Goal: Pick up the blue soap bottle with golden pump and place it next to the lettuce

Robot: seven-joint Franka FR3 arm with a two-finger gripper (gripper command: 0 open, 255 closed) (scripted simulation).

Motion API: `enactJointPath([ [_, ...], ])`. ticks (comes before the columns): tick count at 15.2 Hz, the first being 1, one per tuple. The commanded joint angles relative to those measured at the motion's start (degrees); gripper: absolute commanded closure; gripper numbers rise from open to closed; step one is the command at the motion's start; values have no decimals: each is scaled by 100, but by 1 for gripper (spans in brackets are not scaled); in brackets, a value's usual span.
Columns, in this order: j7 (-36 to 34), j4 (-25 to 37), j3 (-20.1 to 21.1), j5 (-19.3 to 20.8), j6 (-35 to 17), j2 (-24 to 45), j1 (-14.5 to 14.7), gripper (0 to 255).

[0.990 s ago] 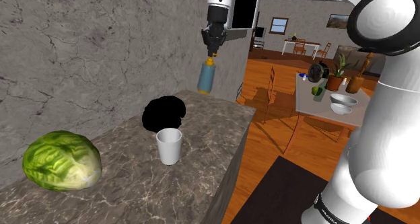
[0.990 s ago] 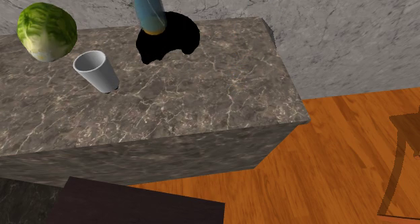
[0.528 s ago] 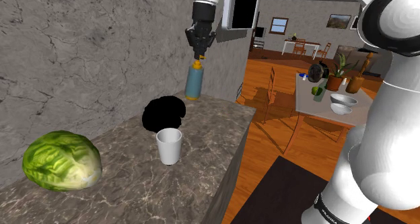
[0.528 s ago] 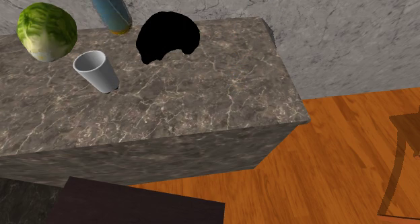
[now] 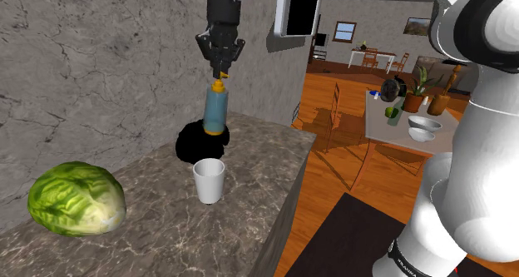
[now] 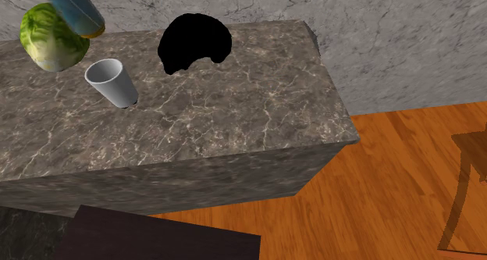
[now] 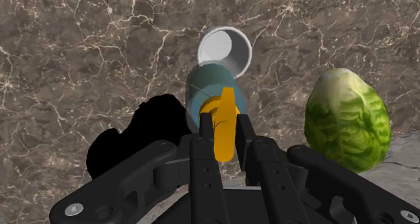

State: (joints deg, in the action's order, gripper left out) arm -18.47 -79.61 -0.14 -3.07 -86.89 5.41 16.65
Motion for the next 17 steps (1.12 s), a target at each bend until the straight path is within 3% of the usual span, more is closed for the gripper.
enactJointPath([
  [1, -257, 53, 111, 19, -24, 61, 139, 255],
  [9, -1301, 973, 541, 168, 163, 747, 774, 255],
  [15, -2015, 2255, 774, 367, 545, 1629, 1325, 255],
  [17, -2004, 1887, 770, 348, 310, 1497, 1306, 255],
])
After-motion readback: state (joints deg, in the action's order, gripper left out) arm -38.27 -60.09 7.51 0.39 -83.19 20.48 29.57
